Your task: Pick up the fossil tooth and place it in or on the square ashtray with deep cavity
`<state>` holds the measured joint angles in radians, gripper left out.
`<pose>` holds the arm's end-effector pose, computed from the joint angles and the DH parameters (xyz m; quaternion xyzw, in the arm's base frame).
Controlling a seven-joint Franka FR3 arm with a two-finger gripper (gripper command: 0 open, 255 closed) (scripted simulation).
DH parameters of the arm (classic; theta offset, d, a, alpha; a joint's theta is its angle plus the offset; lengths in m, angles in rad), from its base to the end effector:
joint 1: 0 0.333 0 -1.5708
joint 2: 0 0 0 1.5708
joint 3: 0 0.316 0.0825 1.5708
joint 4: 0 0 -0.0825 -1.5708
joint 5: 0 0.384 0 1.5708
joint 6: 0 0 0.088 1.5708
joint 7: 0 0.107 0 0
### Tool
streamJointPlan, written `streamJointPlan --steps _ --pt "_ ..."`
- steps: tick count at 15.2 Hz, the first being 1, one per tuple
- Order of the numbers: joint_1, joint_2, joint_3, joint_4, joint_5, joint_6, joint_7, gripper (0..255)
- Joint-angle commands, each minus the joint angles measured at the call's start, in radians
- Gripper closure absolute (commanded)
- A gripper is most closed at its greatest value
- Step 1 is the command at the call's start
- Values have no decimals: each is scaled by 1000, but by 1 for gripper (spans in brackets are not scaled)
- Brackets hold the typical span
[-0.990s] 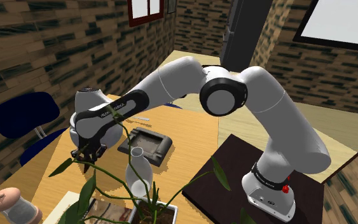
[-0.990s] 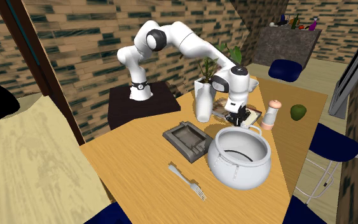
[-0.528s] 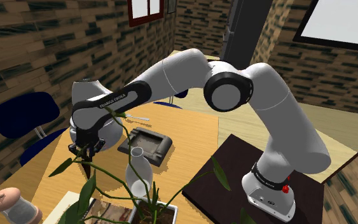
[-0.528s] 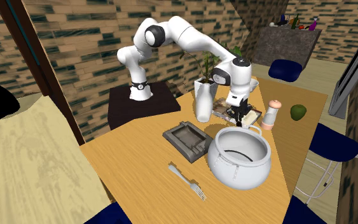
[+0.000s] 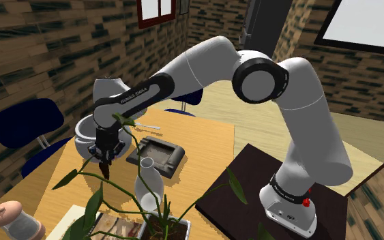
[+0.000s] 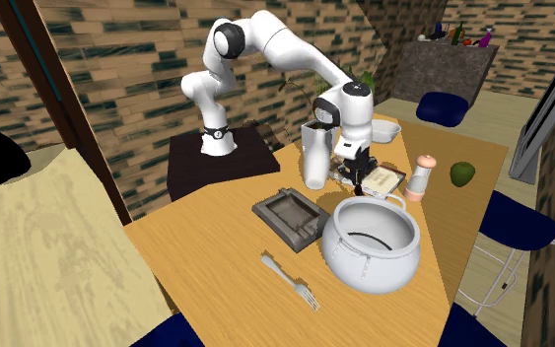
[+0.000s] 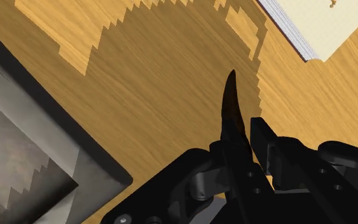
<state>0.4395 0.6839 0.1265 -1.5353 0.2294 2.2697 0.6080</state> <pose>0.6069 0.3753 0.2613 -0.9856 0.1069 0.0497 0.1216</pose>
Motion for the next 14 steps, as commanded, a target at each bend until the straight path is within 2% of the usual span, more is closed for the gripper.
streamJointPlan --steps 1,7,14 --pt "-32 -67 3 -106 16 31 -42 255" --pt "-124 -222 2 -346 61 88 -168 255" --pt "-230 -372 -18 -558 108 113 -328 255"
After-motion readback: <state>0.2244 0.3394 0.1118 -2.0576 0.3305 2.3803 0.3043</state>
